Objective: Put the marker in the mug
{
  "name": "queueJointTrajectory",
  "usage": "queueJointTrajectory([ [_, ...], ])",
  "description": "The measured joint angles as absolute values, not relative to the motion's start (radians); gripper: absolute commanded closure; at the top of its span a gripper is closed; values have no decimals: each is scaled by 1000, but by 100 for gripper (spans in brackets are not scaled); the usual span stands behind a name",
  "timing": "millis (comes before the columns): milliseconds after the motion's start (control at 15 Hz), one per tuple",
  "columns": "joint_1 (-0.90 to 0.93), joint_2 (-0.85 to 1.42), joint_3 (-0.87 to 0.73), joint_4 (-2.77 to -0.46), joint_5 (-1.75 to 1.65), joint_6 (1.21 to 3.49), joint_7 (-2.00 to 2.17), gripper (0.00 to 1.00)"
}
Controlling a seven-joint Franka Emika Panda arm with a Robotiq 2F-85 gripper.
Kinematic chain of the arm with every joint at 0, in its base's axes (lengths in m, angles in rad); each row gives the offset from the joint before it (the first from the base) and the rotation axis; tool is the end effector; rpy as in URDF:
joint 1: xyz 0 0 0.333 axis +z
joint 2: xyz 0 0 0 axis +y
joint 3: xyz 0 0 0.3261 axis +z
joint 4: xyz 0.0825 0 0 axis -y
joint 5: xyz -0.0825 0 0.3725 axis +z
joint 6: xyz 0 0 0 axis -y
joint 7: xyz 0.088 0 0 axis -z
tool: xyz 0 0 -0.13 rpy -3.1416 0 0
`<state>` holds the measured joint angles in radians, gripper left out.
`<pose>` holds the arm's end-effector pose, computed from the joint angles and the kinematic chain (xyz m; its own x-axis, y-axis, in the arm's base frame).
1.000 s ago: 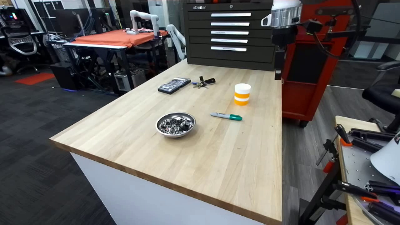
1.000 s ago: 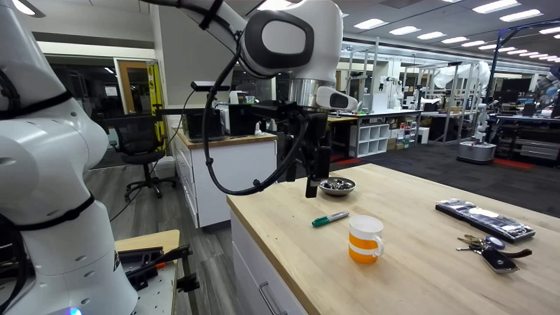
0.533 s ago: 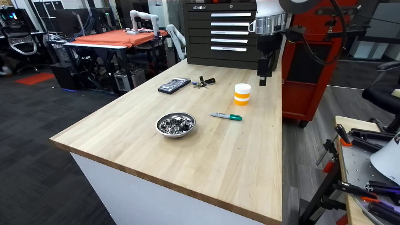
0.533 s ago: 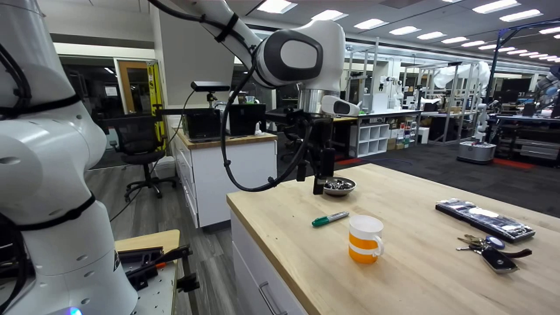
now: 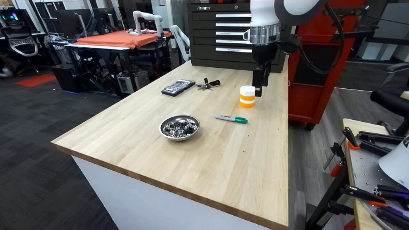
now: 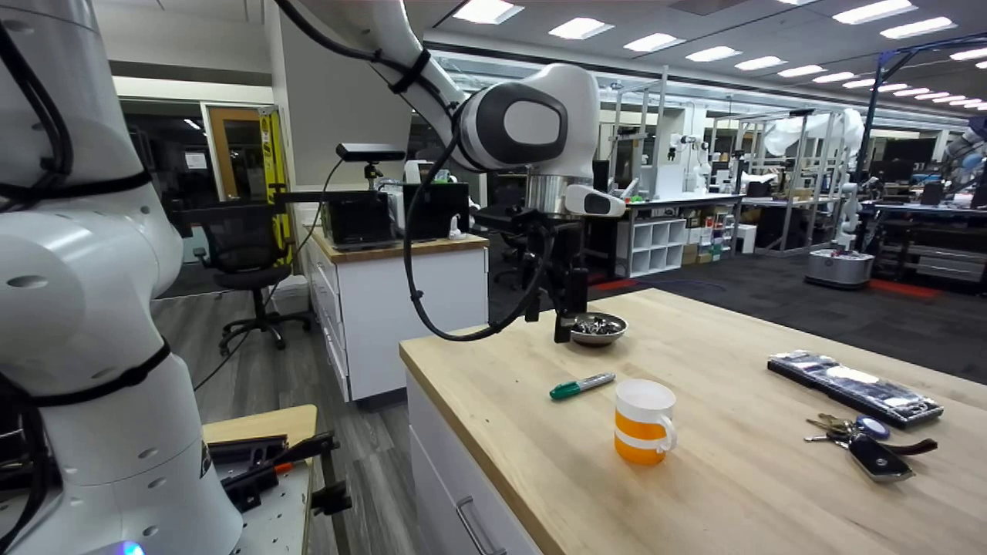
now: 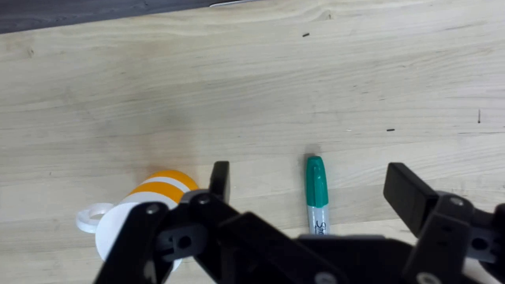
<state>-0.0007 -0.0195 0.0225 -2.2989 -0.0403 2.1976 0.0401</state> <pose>0.4897 0.0085 0.3441 0.9967 0.0052 -0.0808 0.0080 -0.9994 0.0343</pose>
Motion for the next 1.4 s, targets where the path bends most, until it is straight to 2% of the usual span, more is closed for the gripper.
queueJointTrajectory([
  [800,31,112,49,-2282,-56,2407,34,0],
  [1400,30,227,46,-2237,-52,2464,-23,0],
])
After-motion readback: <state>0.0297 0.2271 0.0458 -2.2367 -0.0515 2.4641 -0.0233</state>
